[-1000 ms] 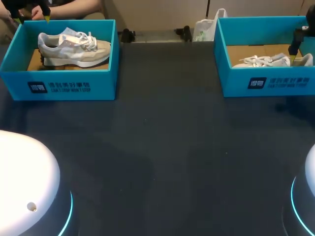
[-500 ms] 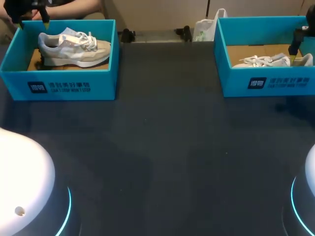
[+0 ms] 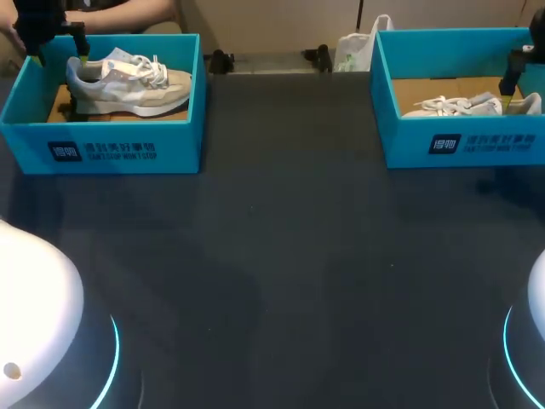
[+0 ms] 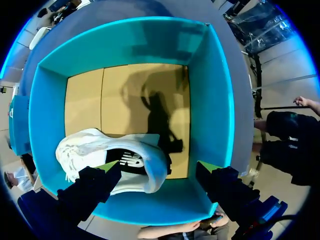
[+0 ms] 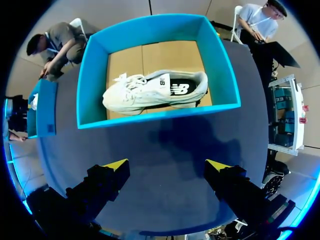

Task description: Take the shoe out of the shoebox, open the shoe tongue, remove and reinsert the insole, then place the shoe into the shoebox

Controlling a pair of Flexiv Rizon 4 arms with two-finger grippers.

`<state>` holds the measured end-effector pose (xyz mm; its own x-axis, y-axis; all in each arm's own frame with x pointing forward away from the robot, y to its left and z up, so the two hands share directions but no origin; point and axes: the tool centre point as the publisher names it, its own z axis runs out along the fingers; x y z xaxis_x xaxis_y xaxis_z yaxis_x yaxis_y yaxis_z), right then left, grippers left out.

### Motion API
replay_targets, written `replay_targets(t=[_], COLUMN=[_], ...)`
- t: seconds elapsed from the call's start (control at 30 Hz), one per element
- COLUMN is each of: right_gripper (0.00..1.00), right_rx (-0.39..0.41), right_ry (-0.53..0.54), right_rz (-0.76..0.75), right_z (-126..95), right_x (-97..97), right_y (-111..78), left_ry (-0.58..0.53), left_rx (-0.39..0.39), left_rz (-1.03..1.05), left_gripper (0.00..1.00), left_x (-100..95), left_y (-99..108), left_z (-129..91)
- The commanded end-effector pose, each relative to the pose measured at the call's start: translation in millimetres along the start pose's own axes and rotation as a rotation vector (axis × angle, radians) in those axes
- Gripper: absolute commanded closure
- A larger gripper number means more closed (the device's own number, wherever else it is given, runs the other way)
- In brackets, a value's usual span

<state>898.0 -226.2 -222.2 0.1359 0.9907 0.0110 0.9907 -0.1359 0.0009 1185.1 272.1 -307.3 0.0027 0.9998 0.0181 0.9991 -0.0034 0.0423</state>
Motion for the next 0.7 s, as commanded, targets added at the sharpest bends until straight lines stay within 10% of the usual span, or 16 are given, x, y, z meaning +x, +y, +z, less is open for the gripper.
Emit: replay_targets(t=[0.03,0.7], right_gripper=[0.0,0.0], right_rx=[-0.002,-0.002], right_ry=[0.0,0.0], right_rz=[0.0,0.0], right_z=[0,0], right_x=[-0.2,-0.2], right_y=[-0.9,-0.9], left_ry=[-0.001,-0.023], left_rx=[0.022,0.08], left_rz=[-0.004,-0.059], left_gripper=[0.0,0.05], left_x=[3.5,2.5], left_y=[13,29], left_z=[15,55])
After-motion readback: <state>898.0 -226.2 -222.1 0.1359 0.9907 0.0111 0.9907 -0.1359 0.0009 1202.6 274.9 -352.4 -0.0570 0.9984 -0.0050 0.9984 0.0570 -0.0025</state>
